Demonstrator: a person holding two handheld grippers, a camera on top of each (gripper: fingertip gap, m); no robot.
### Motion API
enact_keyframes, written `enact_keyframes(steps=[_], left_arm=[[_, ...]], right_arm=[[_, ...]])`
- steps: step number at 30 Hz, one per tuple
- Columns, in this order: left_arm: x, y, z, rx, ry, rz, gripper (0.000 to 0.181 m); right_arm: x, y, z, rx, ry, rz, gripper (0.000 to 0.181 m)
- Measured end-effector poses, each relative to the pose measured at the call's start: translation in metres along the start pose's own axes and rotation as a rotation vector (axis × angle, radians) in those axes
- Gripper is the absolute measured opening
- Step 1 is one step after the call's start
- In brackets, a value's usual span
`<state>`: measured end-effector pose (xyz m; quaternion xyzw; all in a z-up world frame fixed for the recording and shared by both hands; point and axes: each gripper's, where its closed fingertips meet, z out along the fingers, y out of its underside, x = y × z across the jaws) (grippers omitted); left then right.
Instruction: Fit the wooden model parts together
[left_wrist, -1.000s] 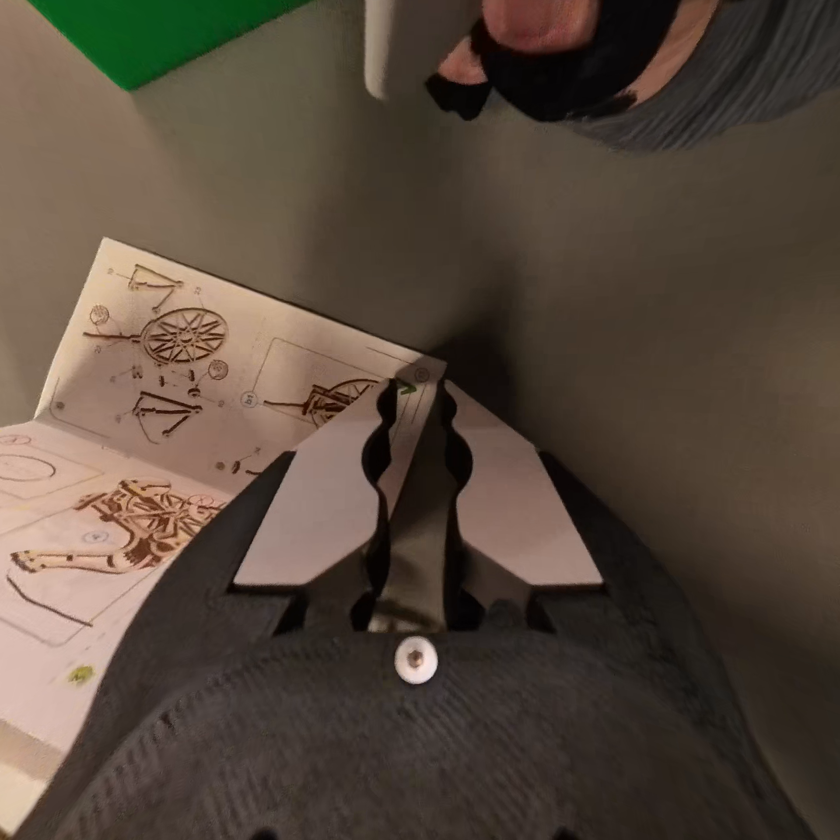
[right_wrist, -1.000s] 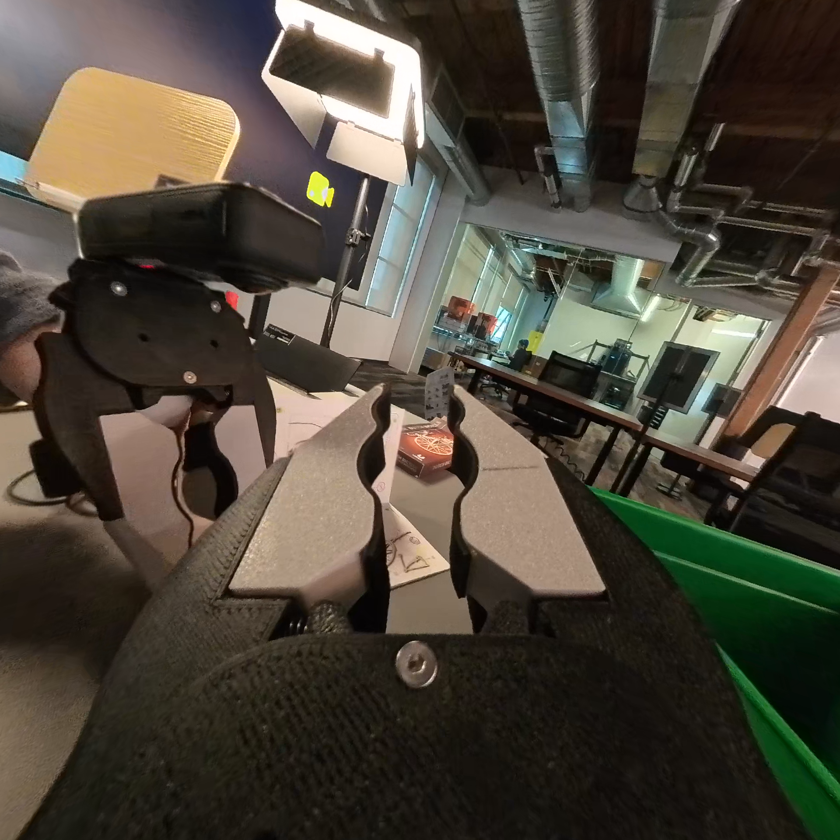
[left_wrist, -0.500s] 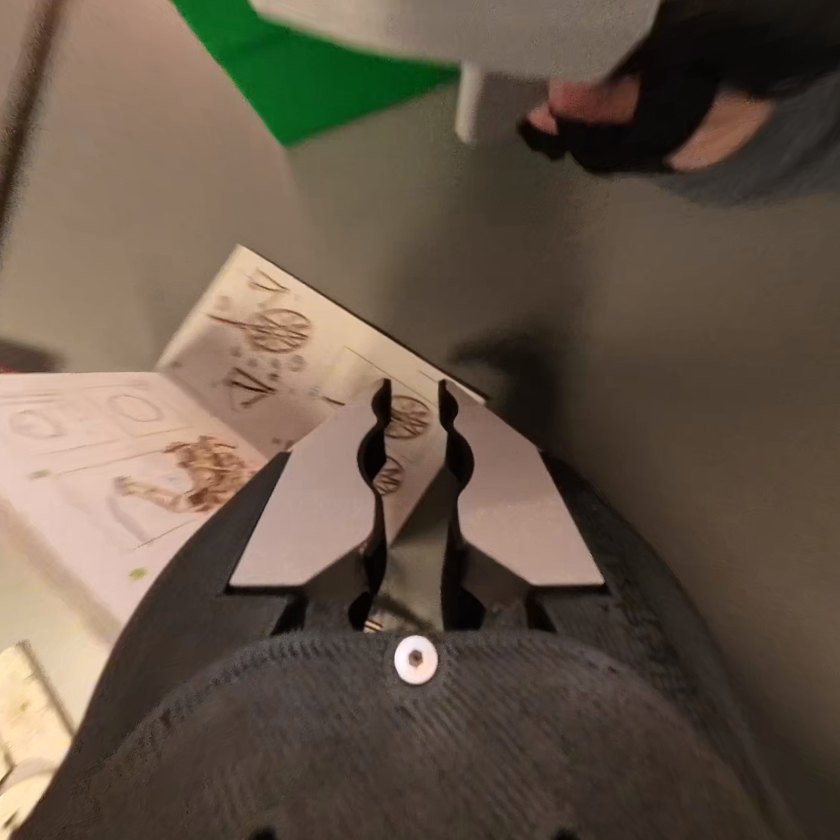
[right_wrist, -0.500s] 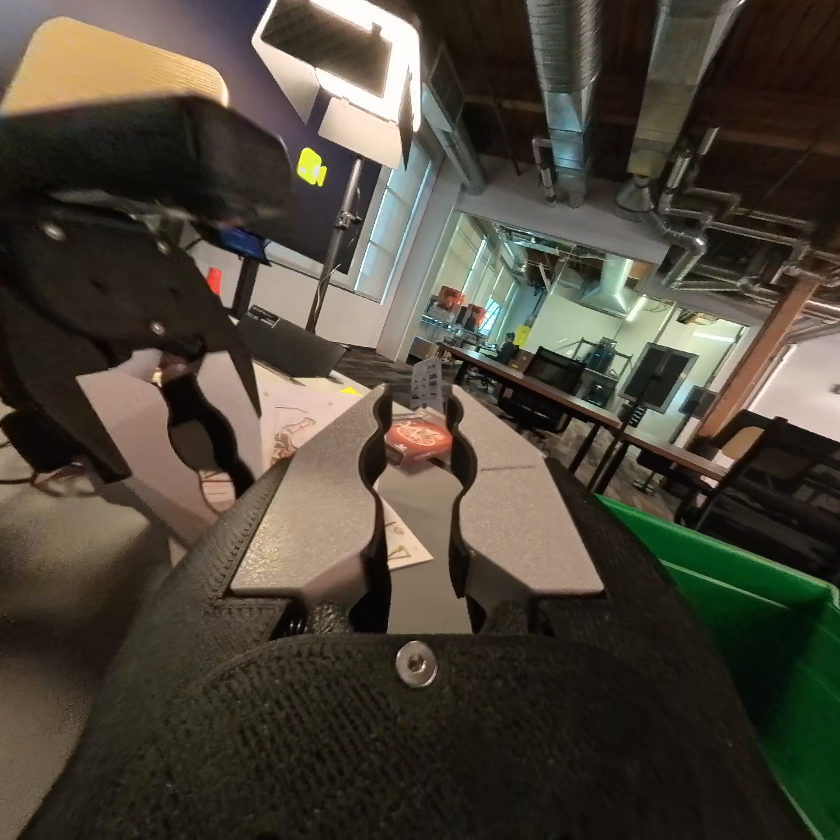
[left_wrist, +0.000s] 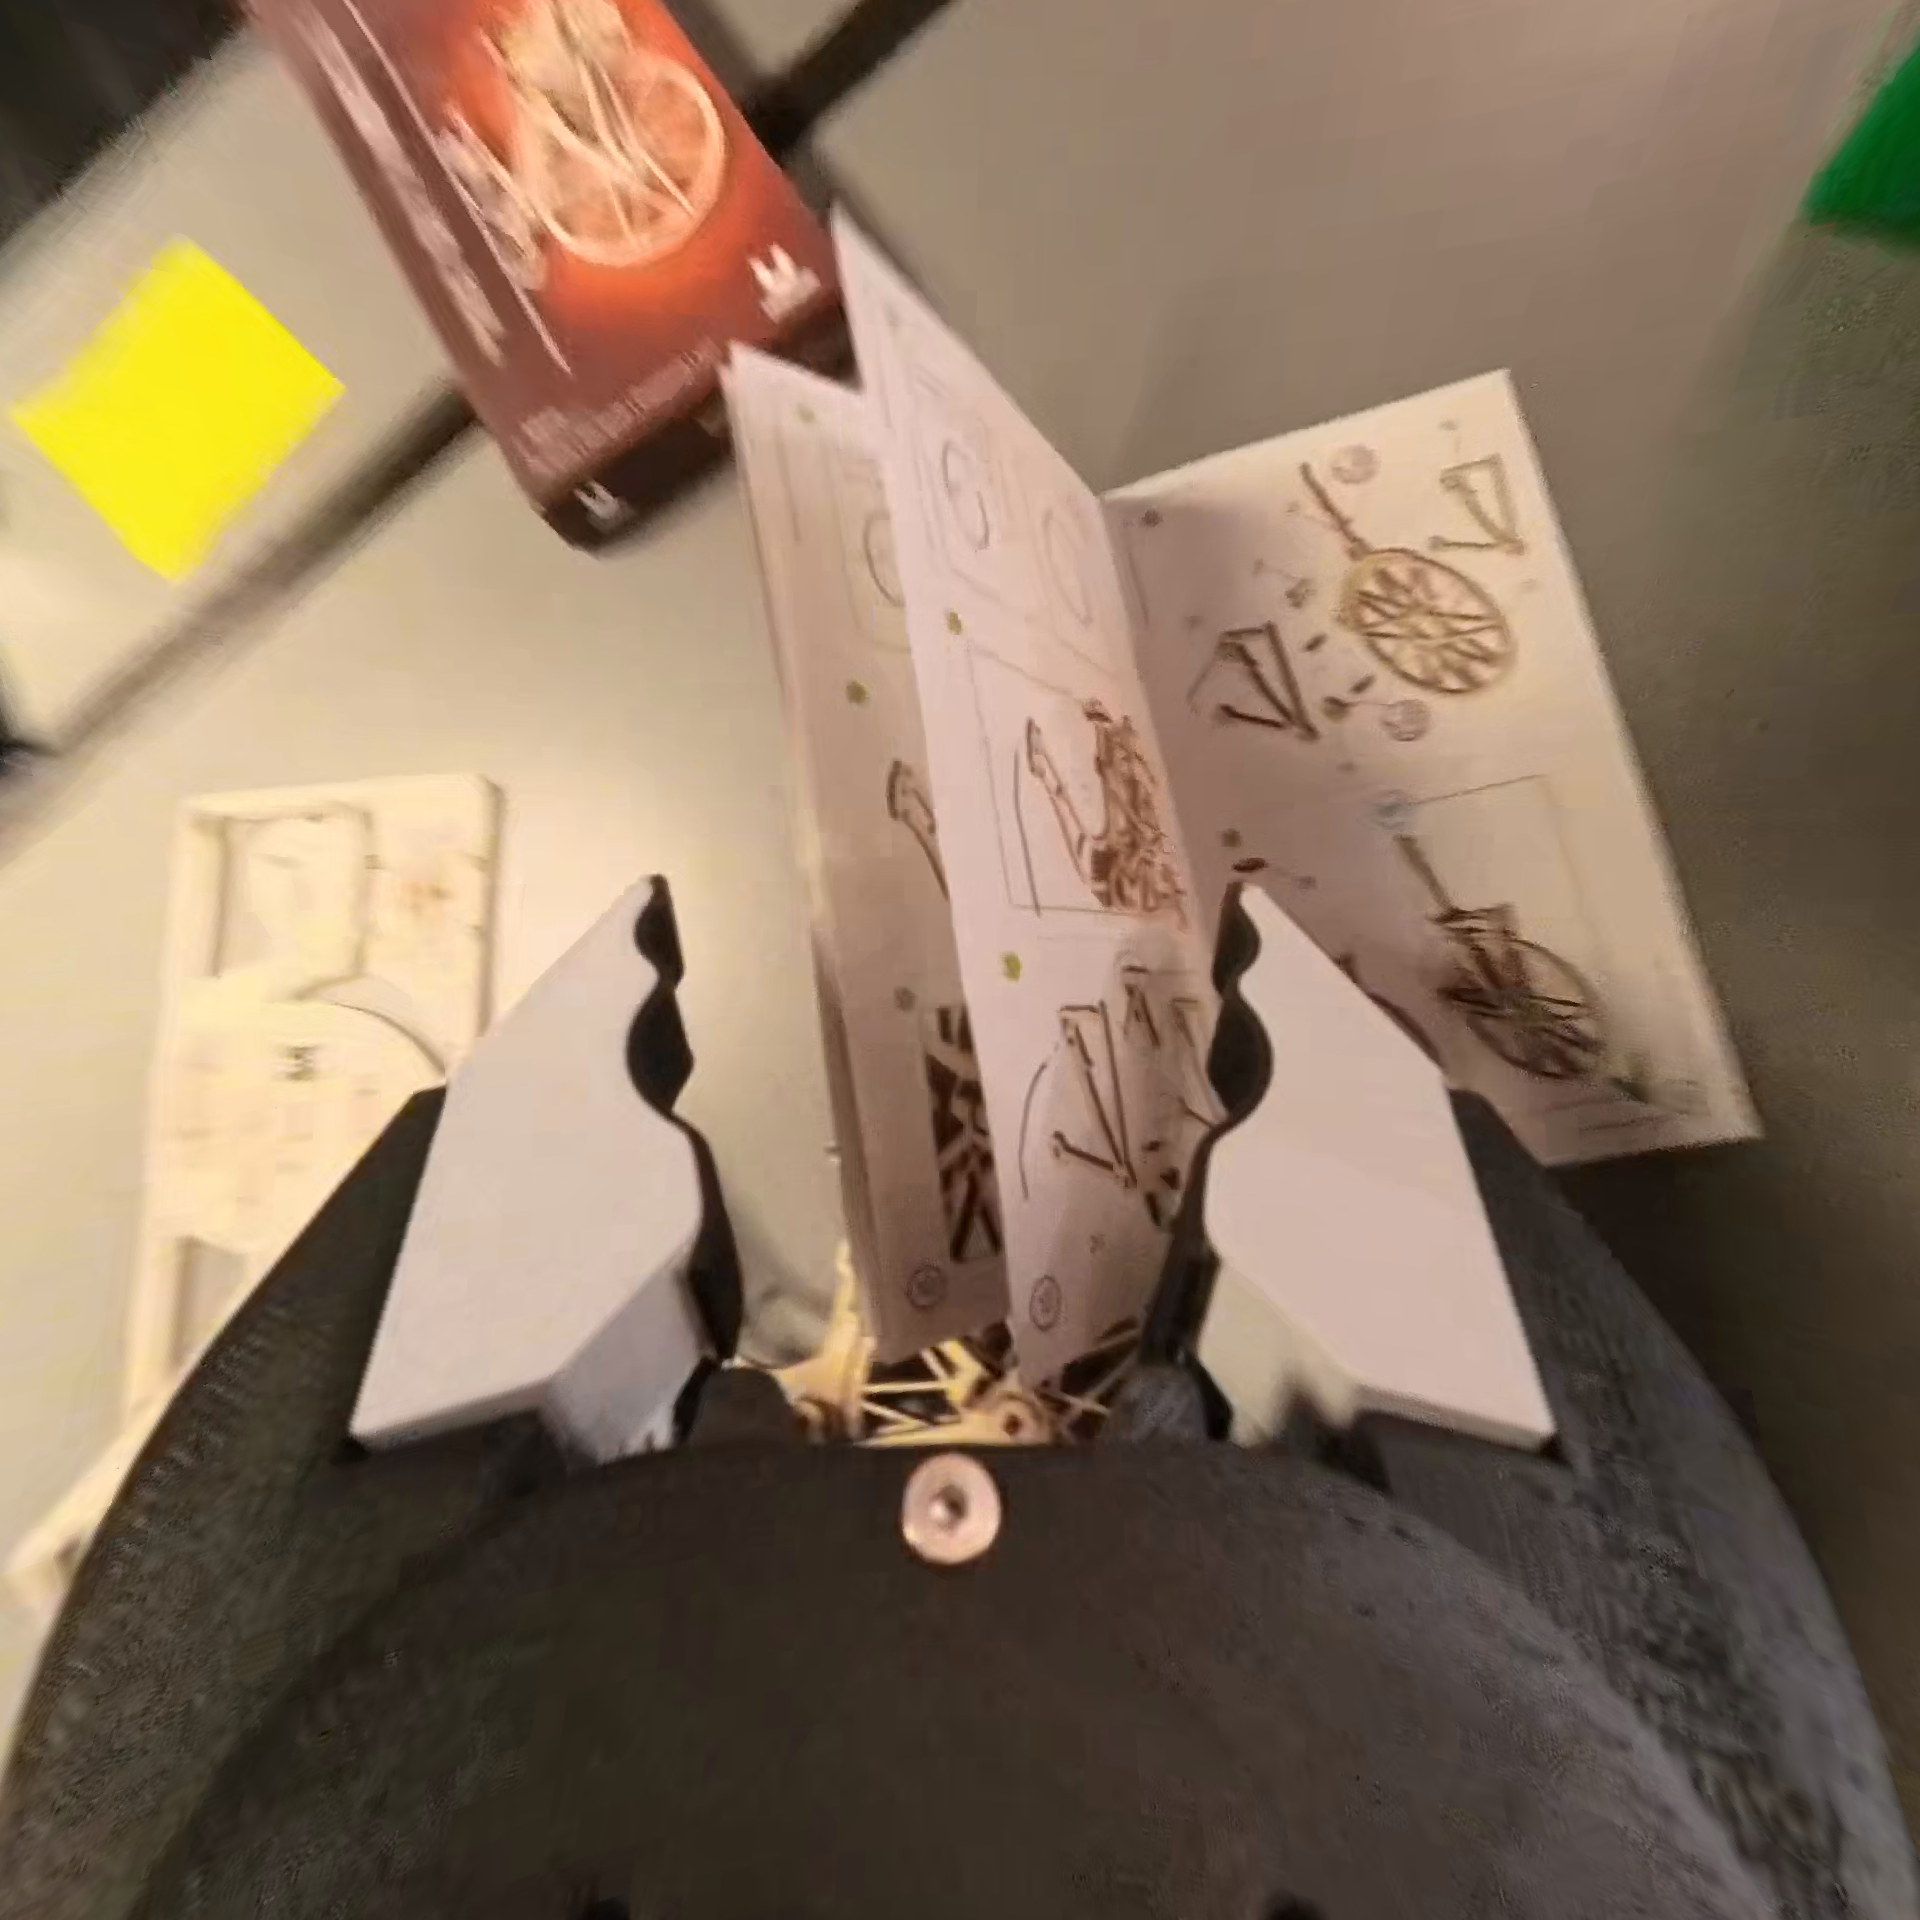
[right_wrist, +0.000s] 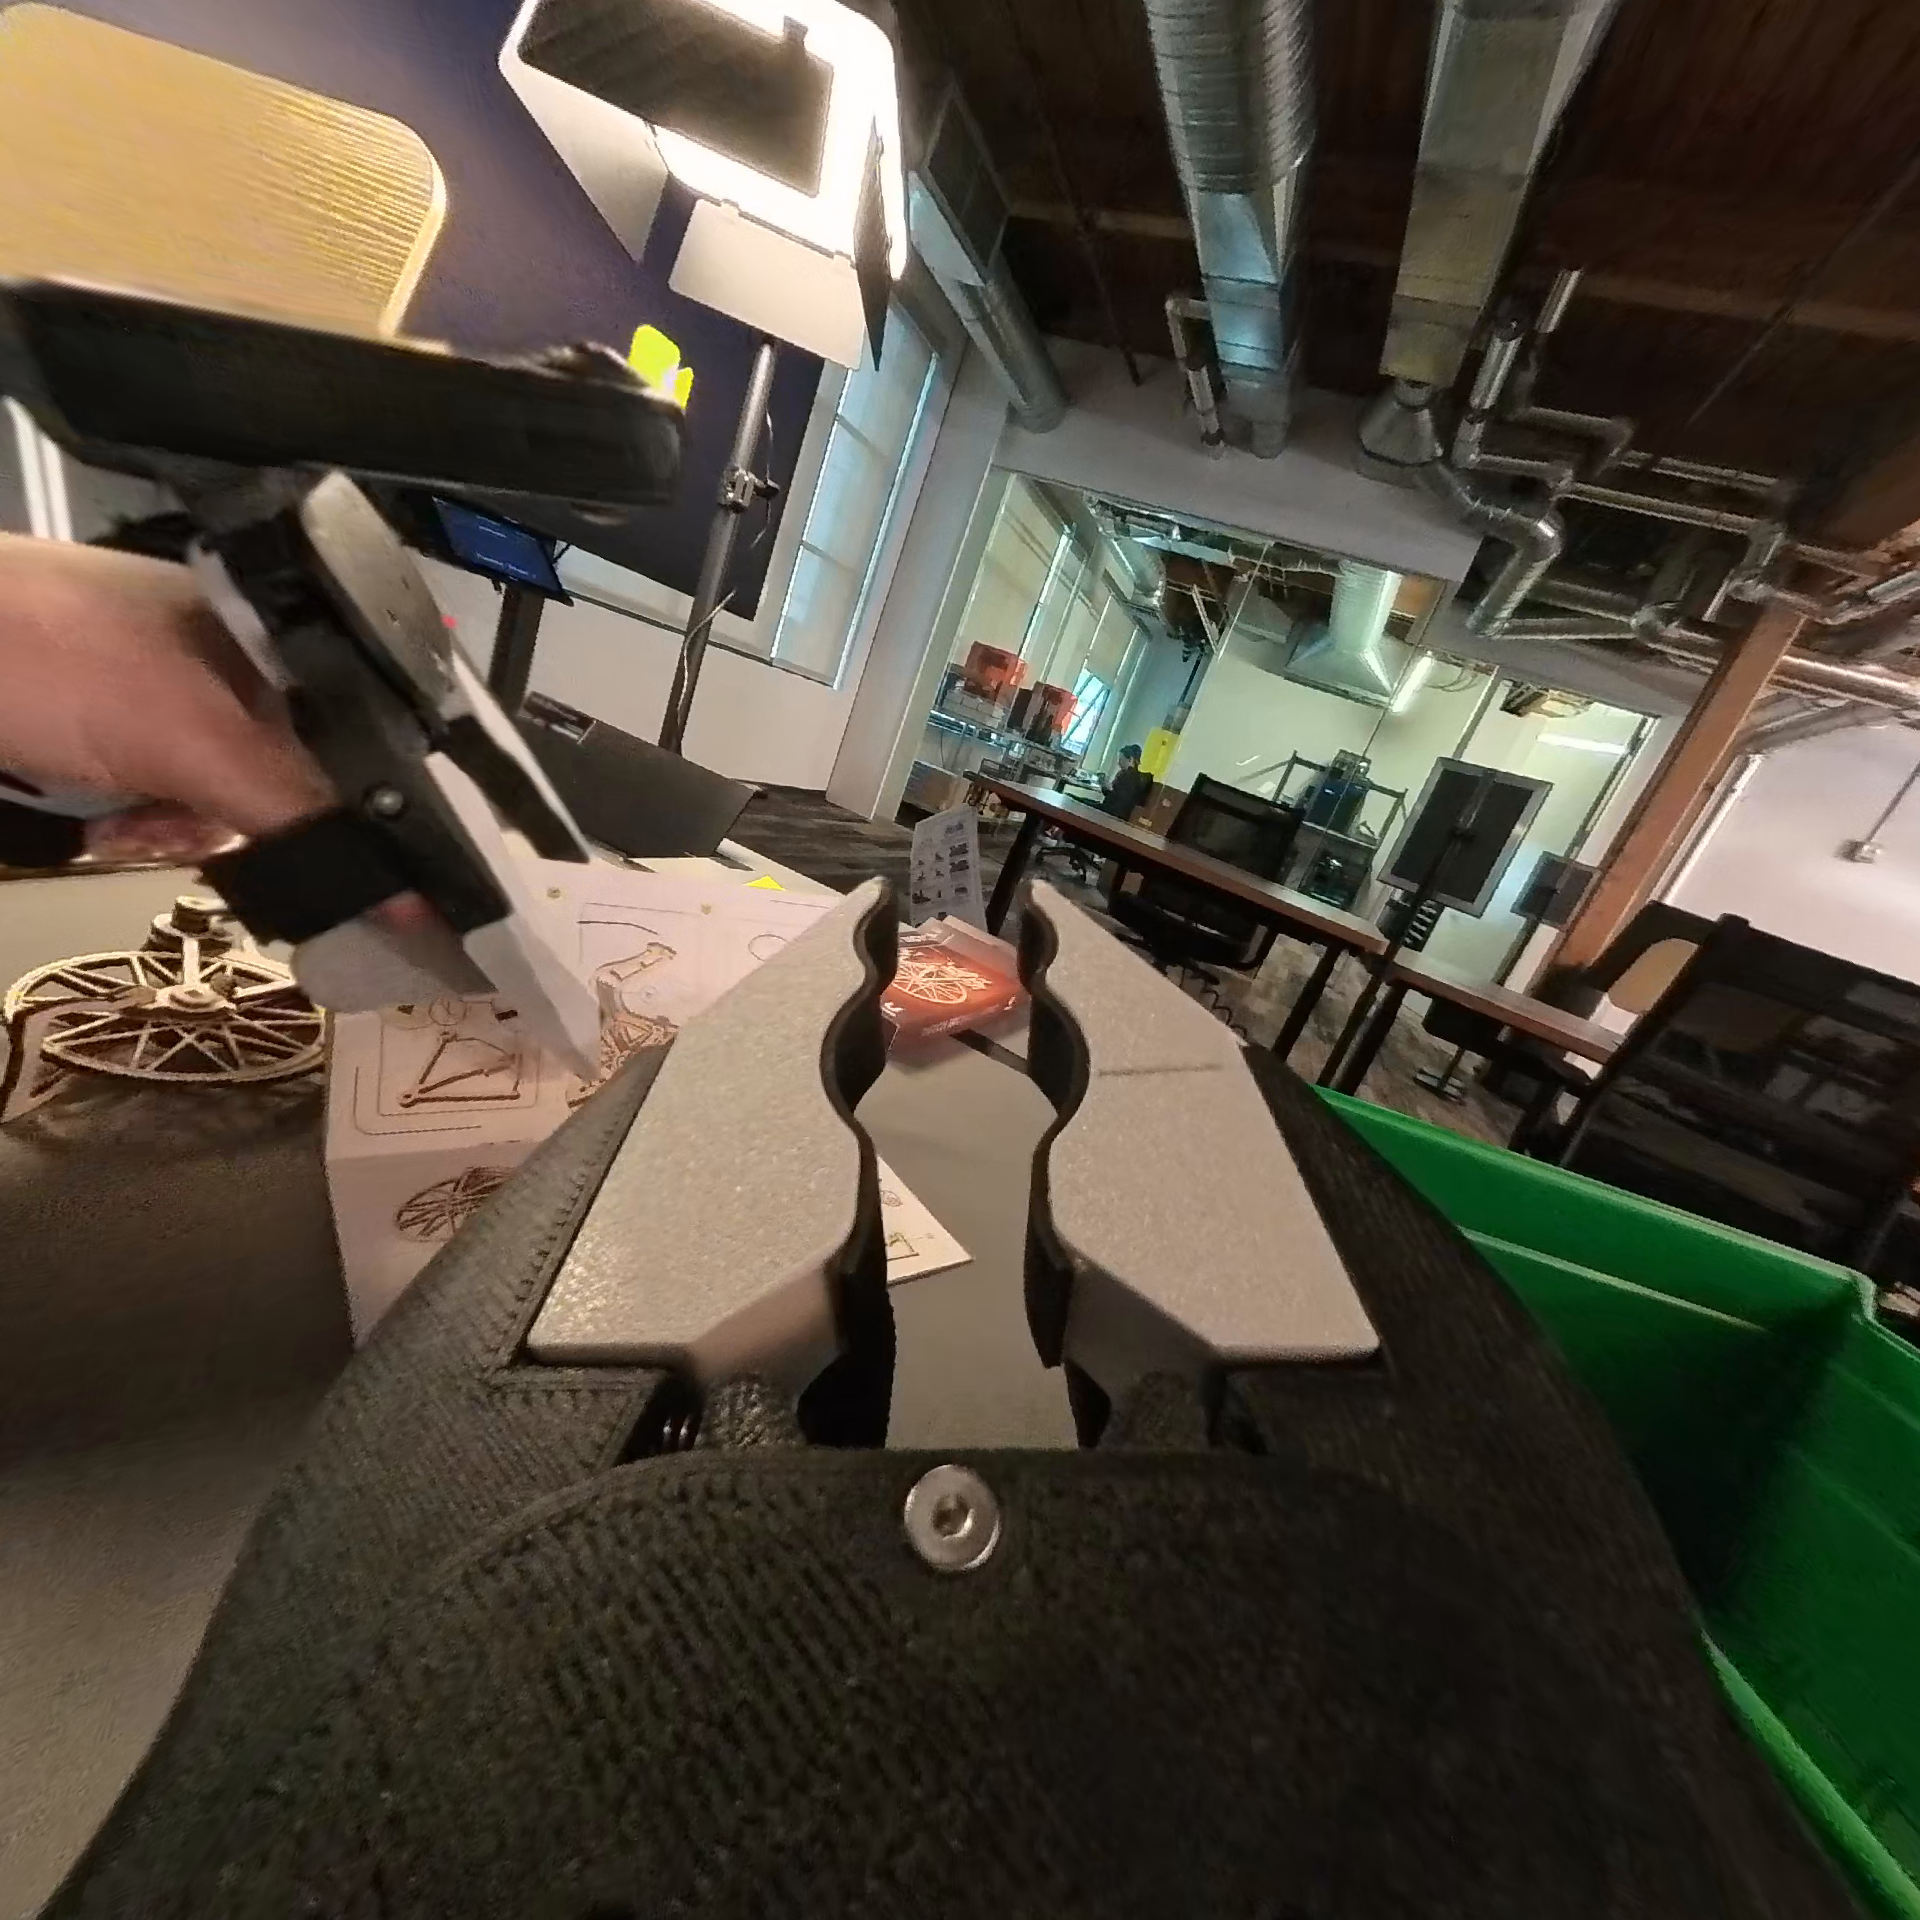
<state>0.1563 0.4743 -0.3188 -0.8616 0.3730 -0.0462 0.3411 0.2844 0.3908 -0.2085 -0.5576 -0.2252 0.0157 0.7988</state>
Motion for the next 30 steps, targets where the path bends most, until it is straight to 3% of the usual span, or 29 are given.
enact_keyframes(steps=[1,4,6,8,11,15,18,21,24,30], left_arm=[[0.005,0.004,0.001,-0.028,0.073,-0.061,0.096],[0.014,-0.002,-0.002,0.015,0.229,-0.144,0.028],[0.019,-0.010,-0.010,0.075,0.264,-0.139,0.007],[0.030,-0.018,-0.023,0.117,0.296,-0.129,0.001],[0.060,-0.031,-0.049,0.193,0.414,-0.157,0.000],[0.105,-0.045,-0.100,0.333,0.694,-0.370,0.000],[0.125,-0.028,-0.122,0.356,0.791,-0.502,0.000],[0.150,0.010,-0.123,0.240,0.871,-0.539,0.000],[0.162,0.041,-0.115,0.153,0.851,-0.502,0.000],[0.159,0.059,-0.102,0.159,0.726,-0.459,0.000]], right_arm=[[0.000,-0.001,0.000,0.003,0.000,-0.004,0.019],[-0.004,-0.002,0.000,0.008,-0.006,-0.052,0.019],[-0.006,-0.001,0.001,0.000,0.003,-0.117,0.019],[-0.003,-0.003,-0.001,-0.006,0.043,-0.154,0.018],[0.003,-0.011,-0.012,-0.004,0.114,-0.225,0.017],[0.010,-0.029,-0.033,0.005,0.189,-0.252,0.010],[0.002,-0.041,-0.051,0.016,0.181,-0.285,0.008],[-0.023,-0.031,-0.062,-0.063,0.042,-0.309,0.004],[-0.038,-0.029,-0.074,-0.070,-0.071,-0.322,0.000],[-0.076,0.001,-0.074,-0.188,-0.457,-0.102,0.000]])
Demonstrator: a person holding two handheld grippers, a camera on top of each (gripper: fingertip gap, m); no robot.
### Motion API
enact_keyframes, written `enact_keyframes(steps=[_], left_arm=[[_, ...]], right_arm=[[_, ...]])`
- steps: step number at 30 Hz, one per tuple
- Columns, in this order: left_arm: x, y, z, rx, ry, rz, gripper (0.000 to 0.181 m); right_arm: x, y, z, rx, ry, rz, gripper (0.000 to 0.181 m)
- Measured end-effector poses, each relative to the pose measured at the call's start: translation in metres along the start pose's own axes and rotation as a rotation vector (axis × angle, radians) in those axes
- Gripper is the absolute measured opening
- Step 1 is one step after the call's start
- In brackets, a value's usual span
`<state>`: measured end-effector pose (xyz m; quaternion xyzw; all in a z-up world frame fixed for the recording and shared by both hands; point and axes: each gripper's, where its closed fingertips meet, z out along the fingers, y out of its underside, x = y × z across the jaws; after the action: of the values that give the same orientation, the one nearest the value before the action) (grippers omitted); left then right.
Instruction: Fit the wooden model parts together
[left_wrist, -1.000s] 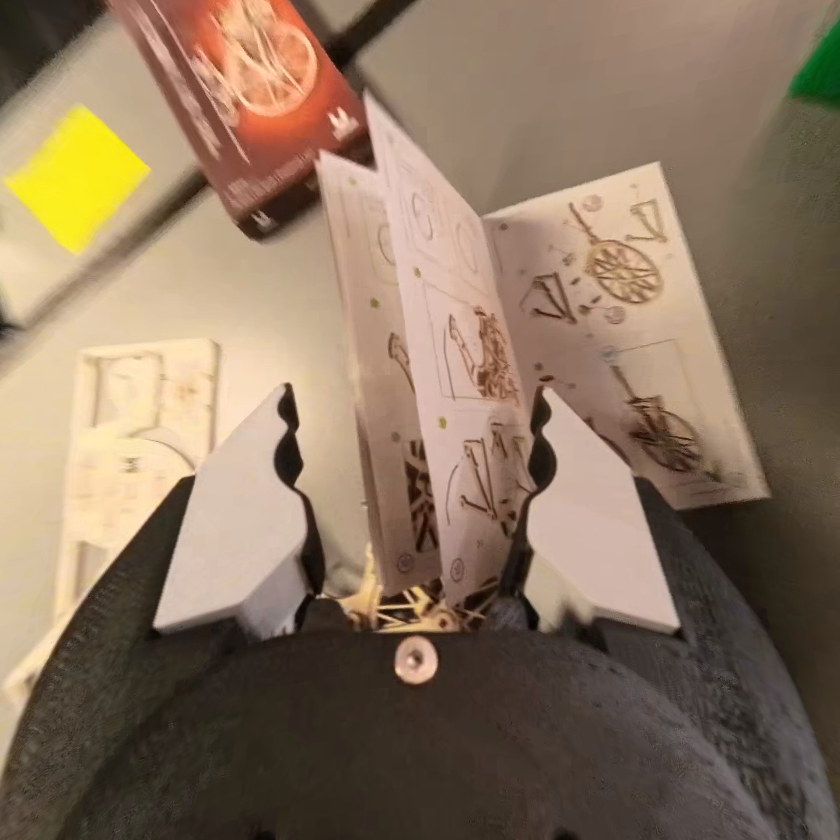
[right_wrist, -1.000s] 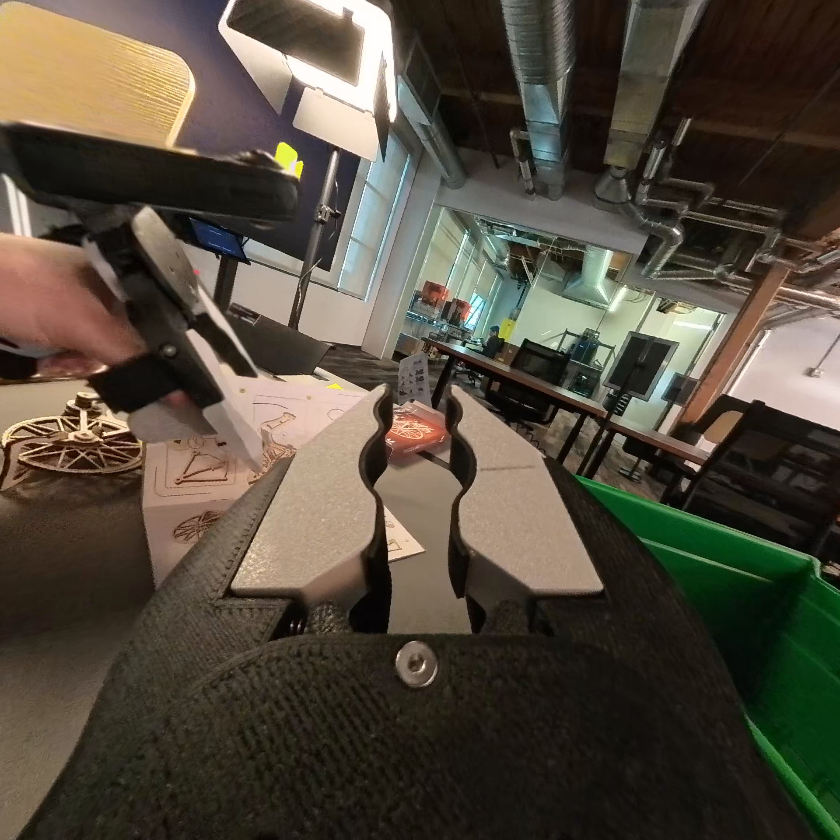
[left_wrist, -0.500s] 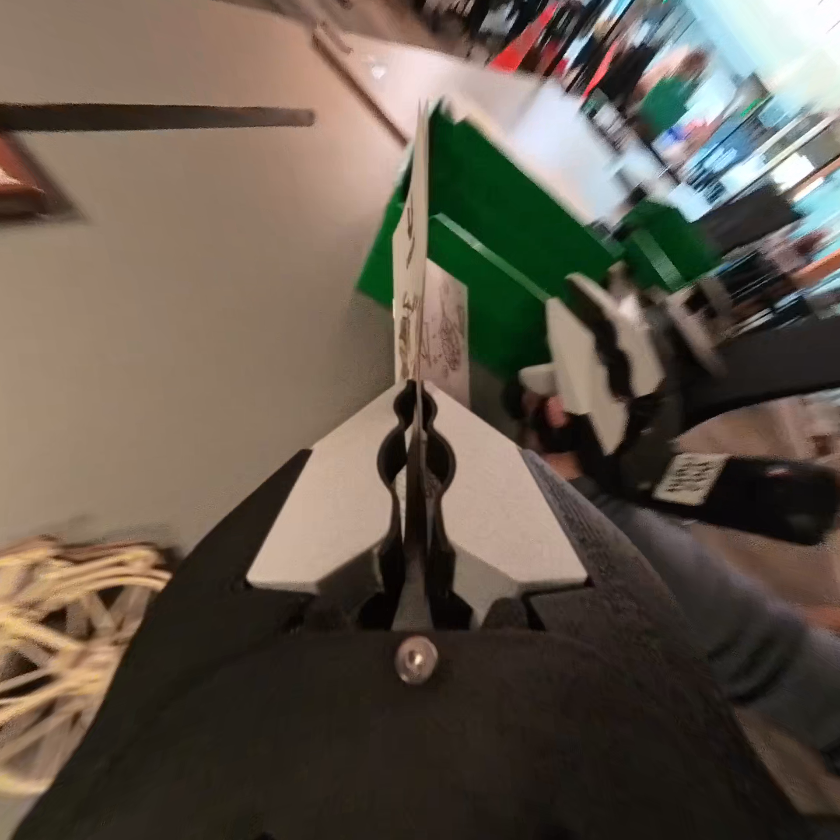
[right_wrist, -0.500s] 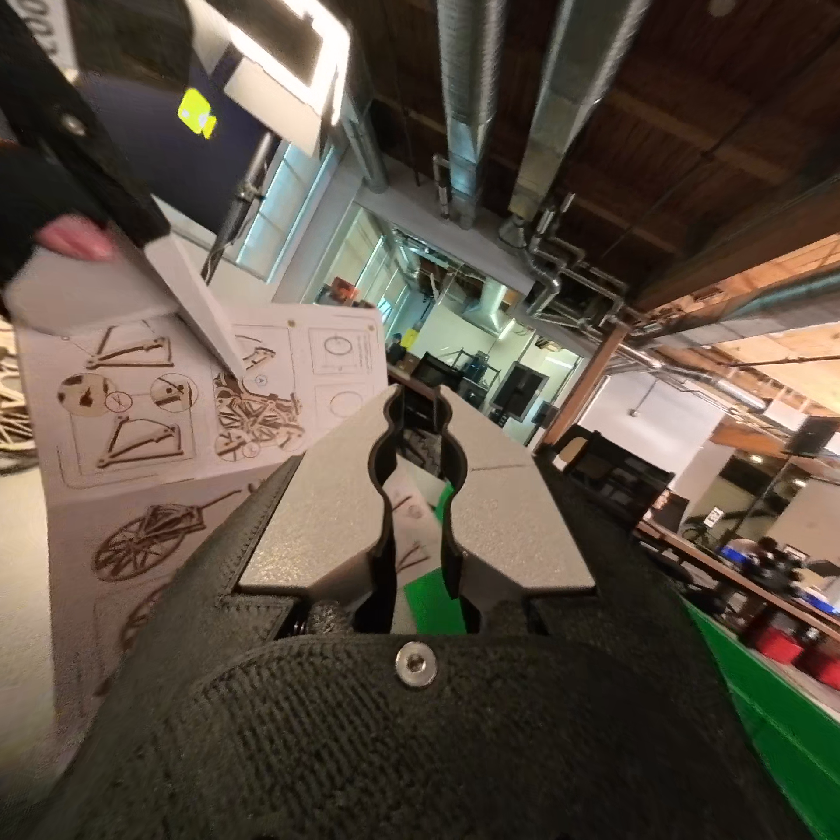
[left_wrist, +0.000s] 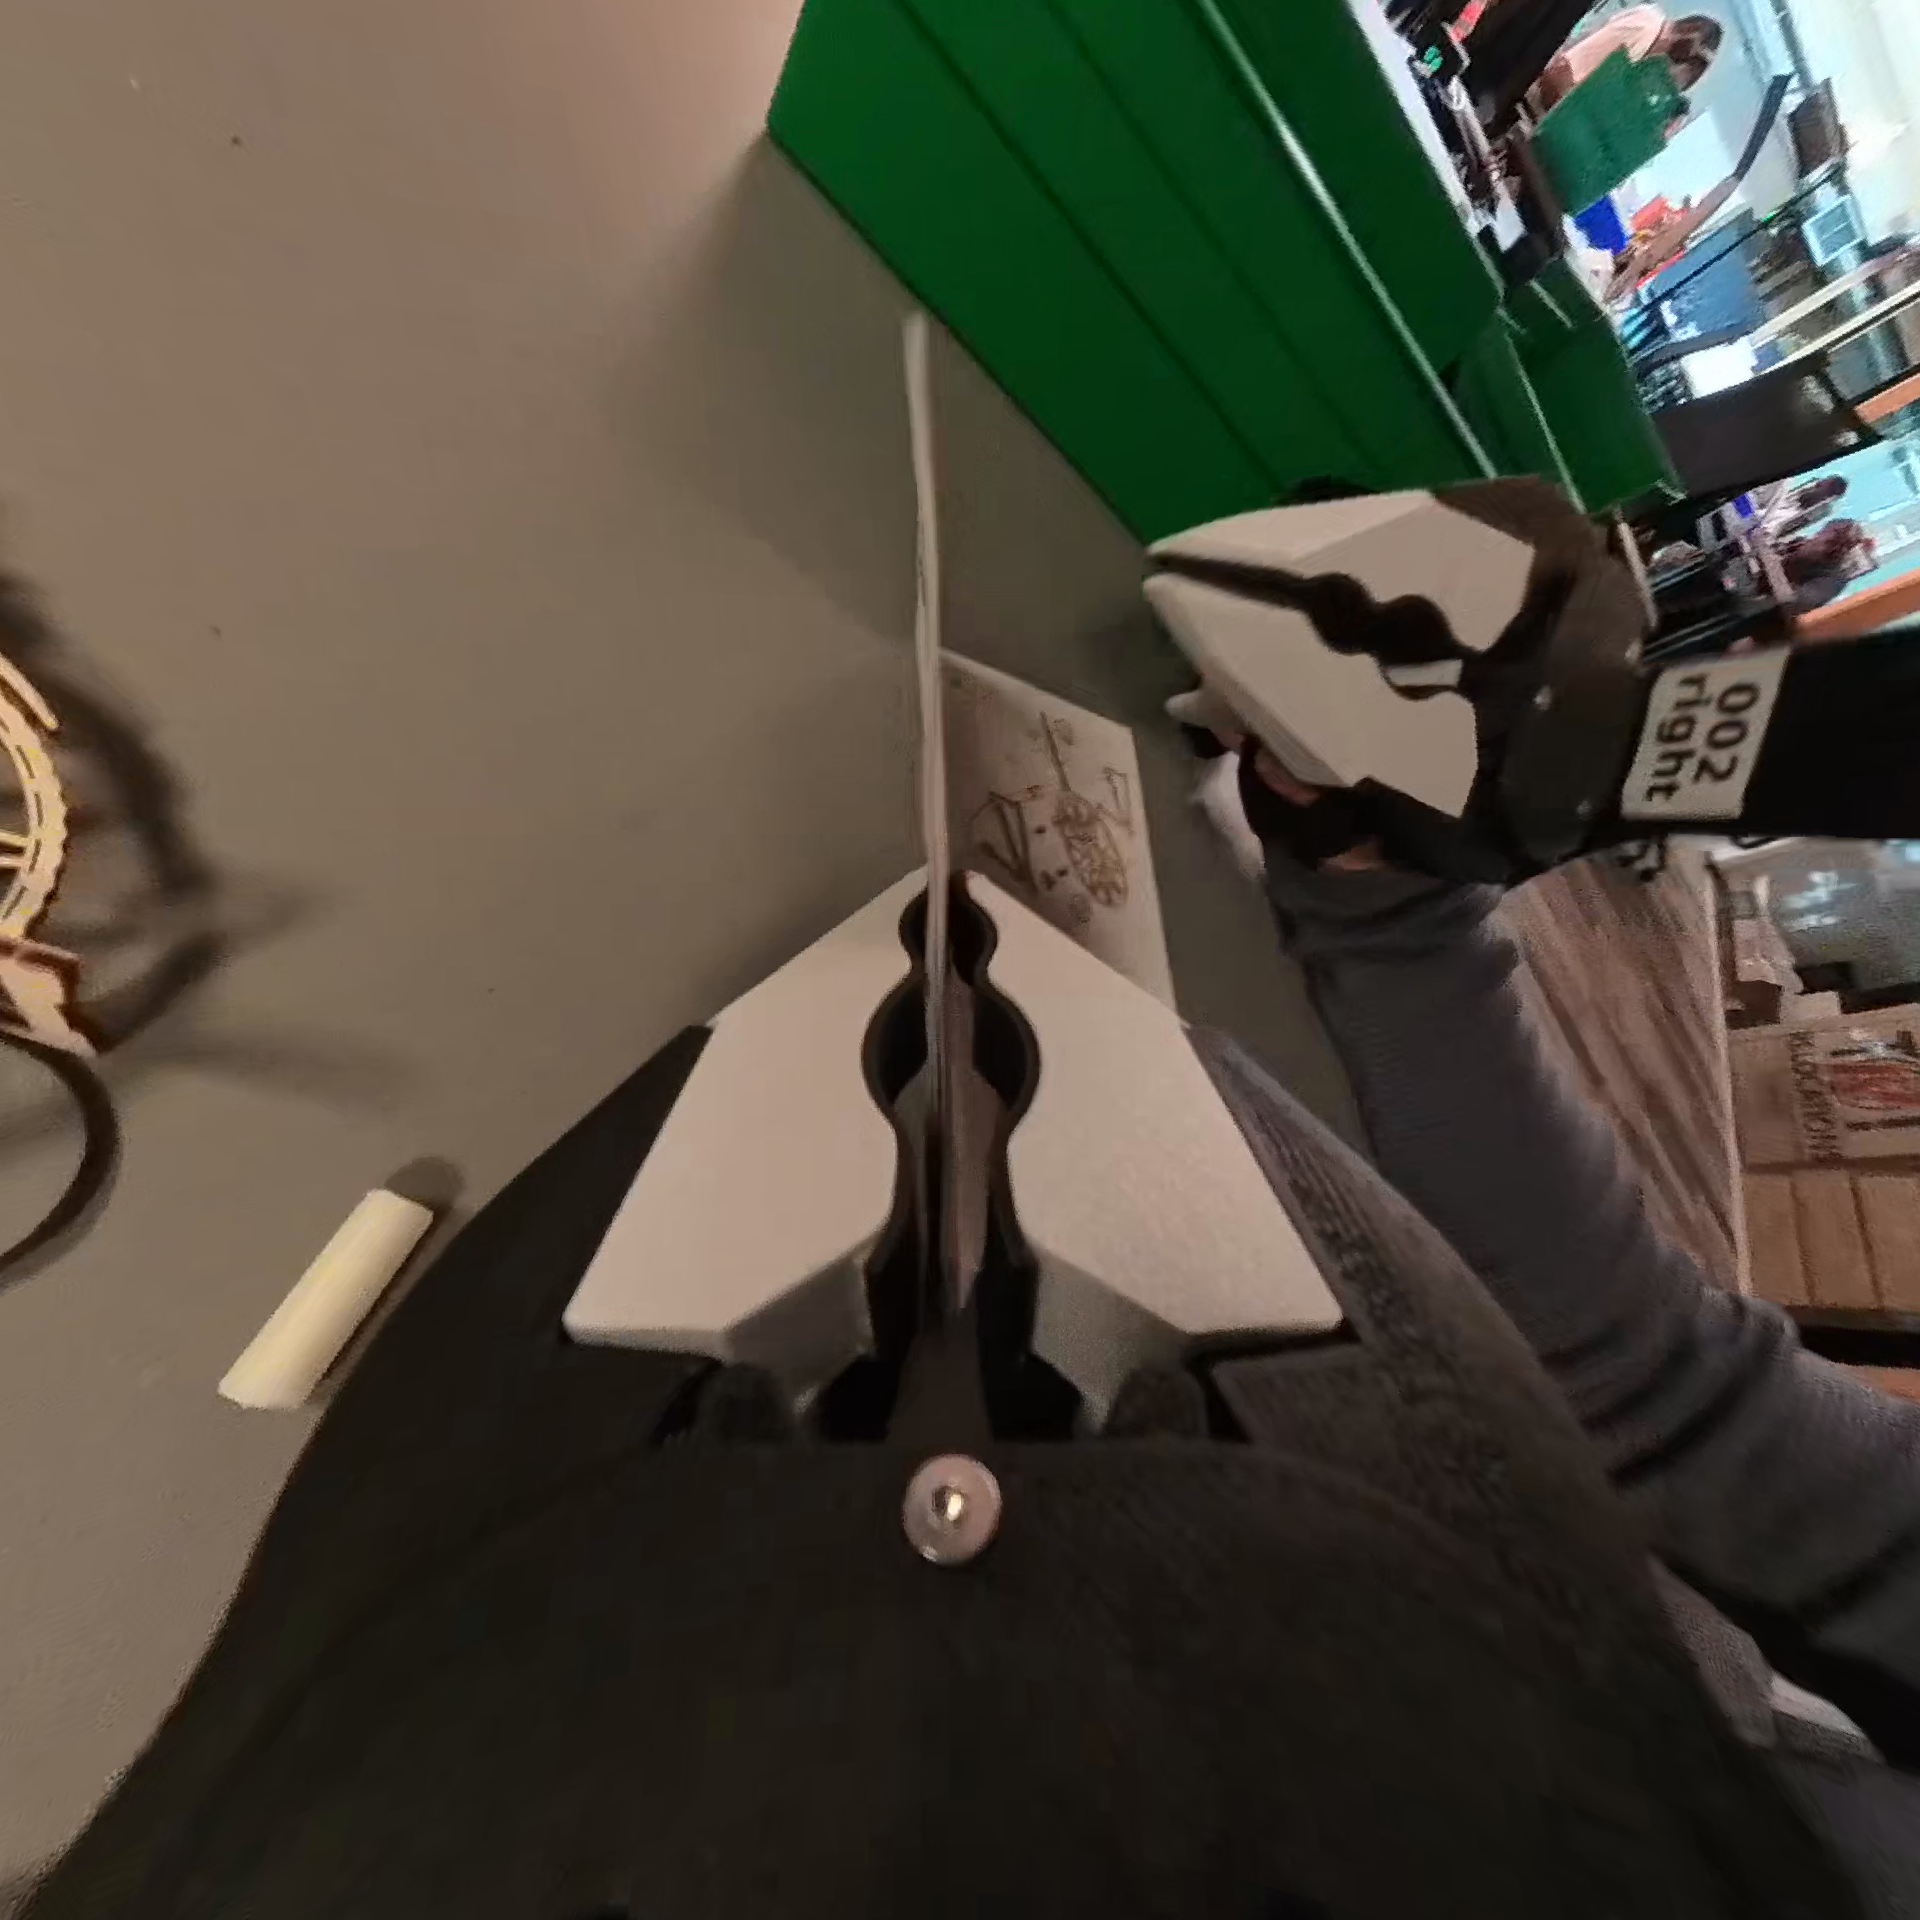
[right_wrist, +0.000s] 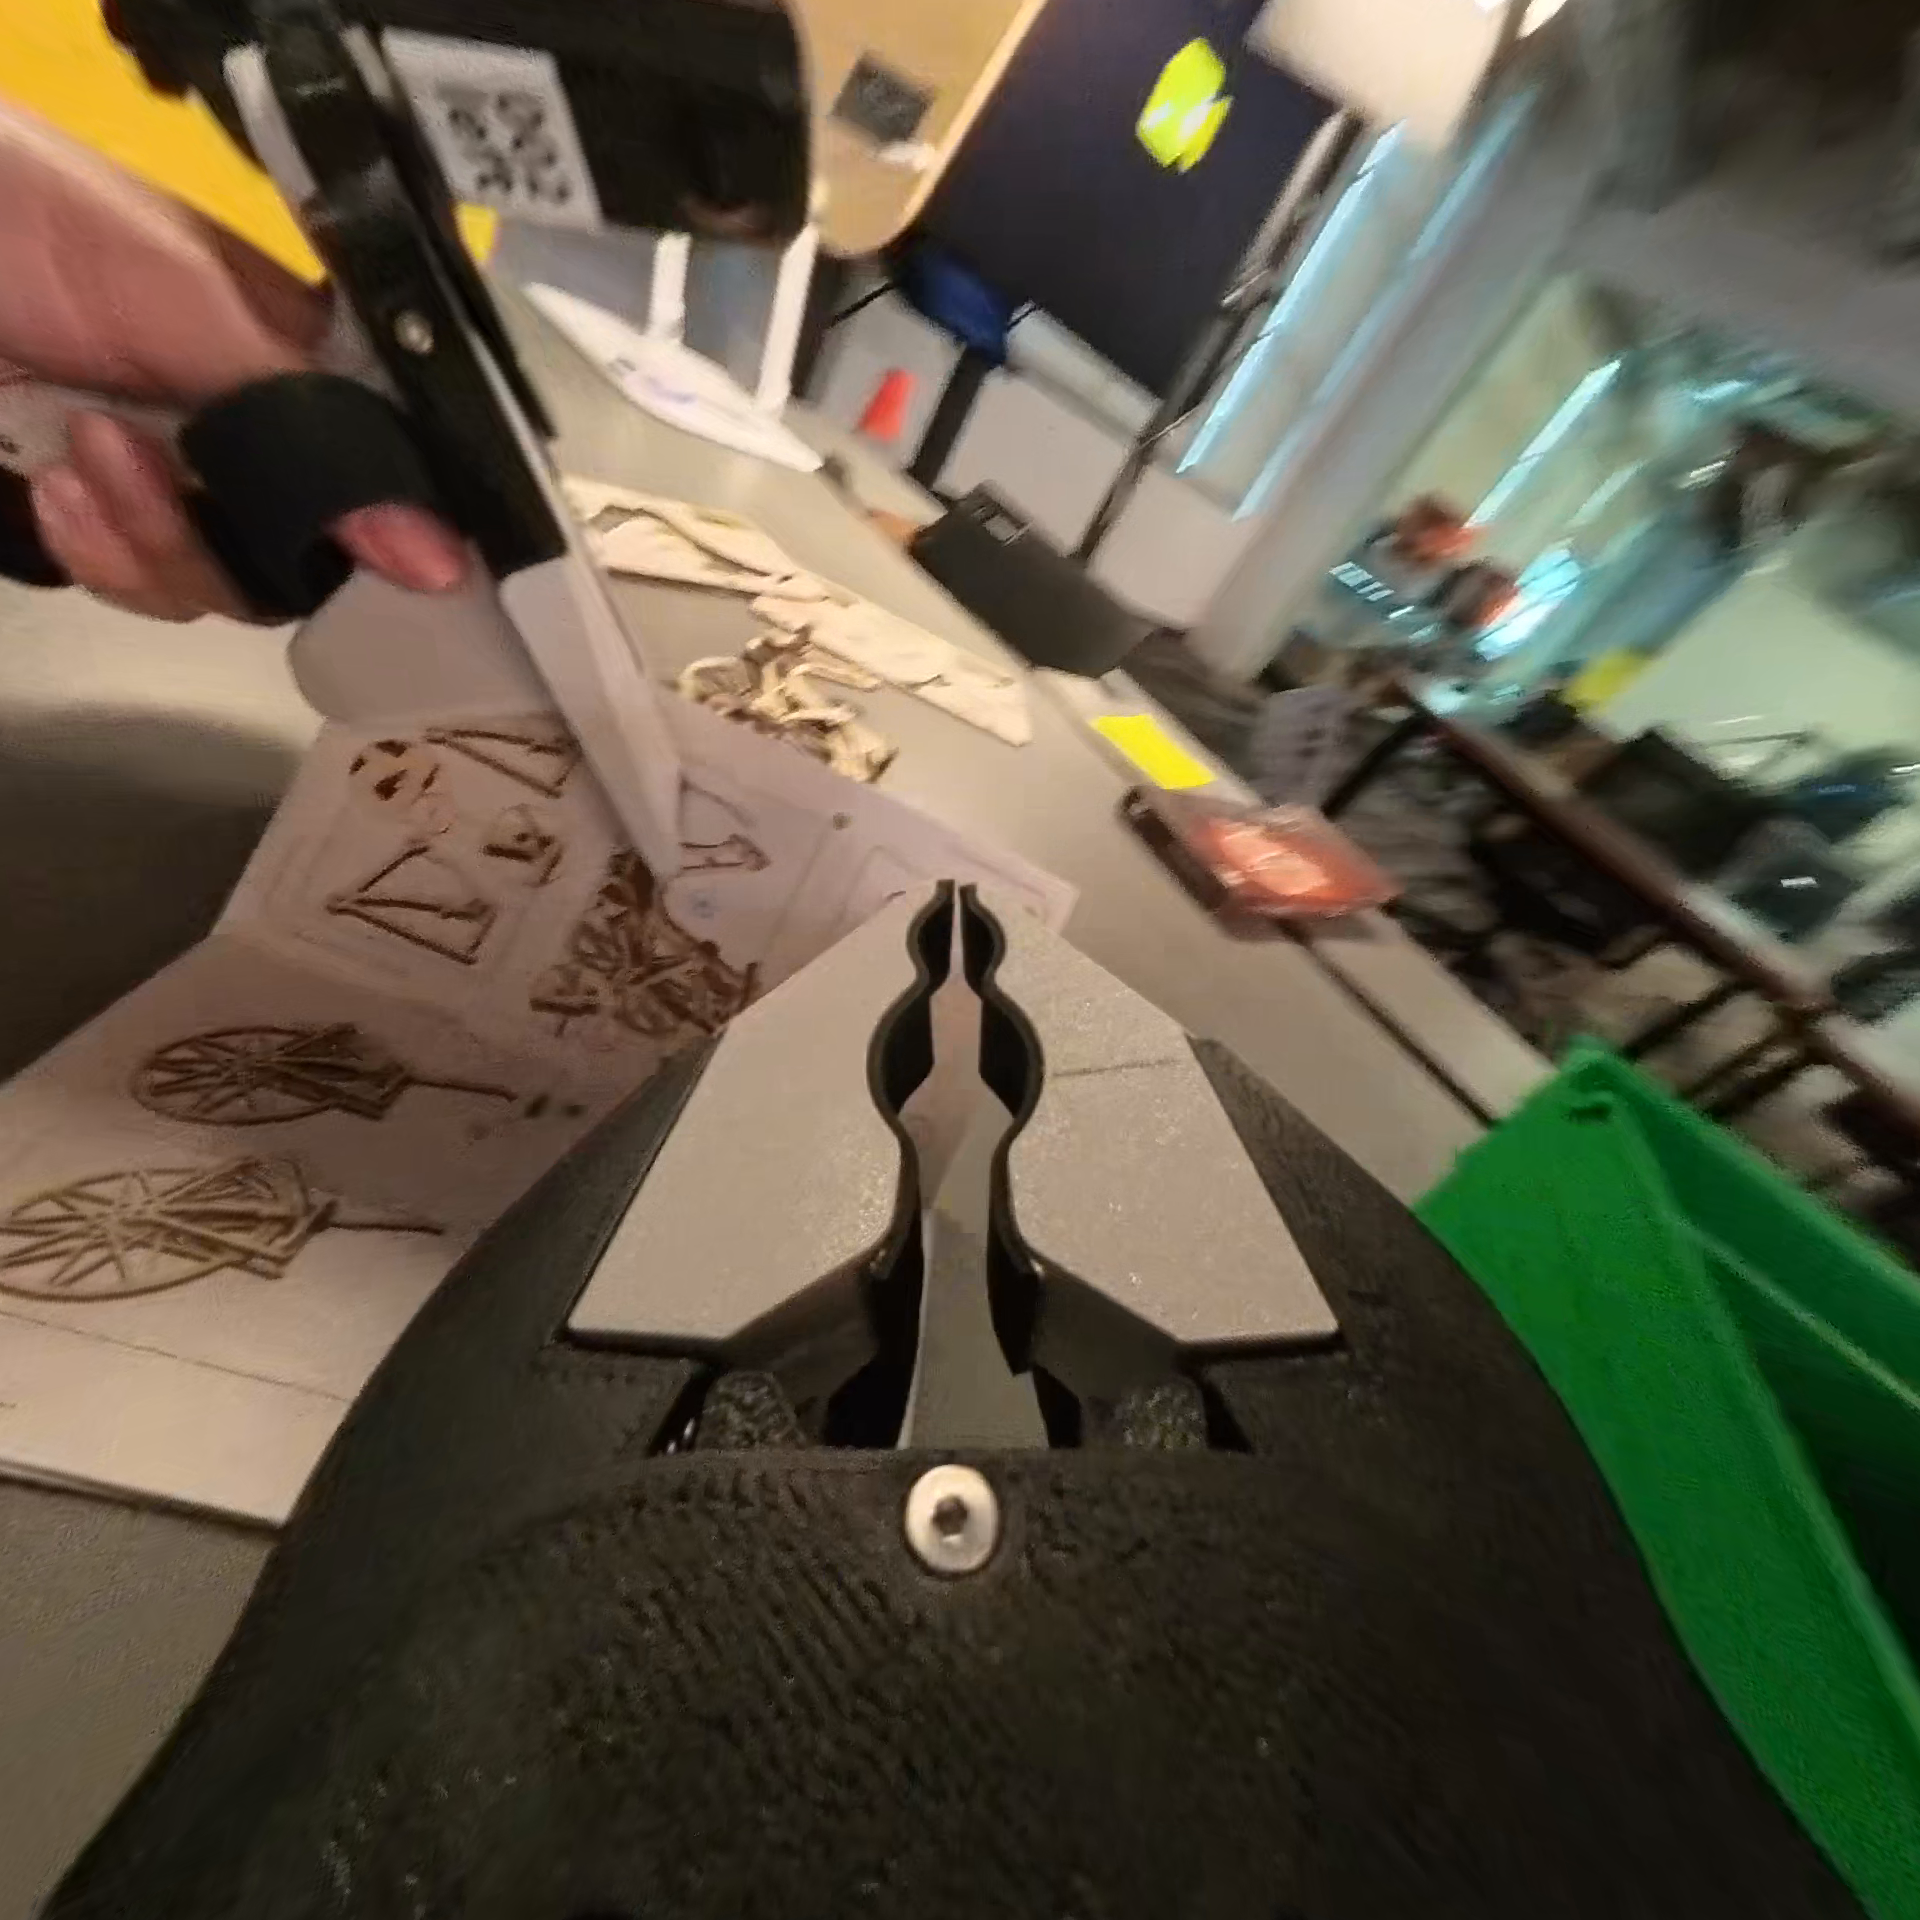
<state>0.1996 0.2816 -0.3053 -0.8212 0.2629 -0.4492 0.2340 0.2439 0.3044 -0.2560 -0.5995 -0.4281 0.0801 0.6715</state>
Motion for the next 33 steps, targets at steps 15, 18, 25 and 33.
enact_keyframes(steps=[15,18,25,33], left_arm=[[0.006,-0.014,-0.081,0.370,-0.587,0.970,0.051],[0.048,0.025,-0.048,0.197,-0.260,1.212,0.048],[0.091,0.106,-0.010,-0.133,0.329,1.409,0.047],[0.080,0.111,0.008,-0.207,0.343,1.412,0.023]], right_arm=[[-0.064,0.053,0.038,-0.379,-0.426,-0.027,0.000],[-0.064,0.053,0.038,-0.384,-0.434,-0.011,0.000],[-0.064,0.054,0.039,-0.392,-0.448,0.017,0.000],[-0.064,0.054,0.039,-0.393,-0.448,0.020,0.000]])
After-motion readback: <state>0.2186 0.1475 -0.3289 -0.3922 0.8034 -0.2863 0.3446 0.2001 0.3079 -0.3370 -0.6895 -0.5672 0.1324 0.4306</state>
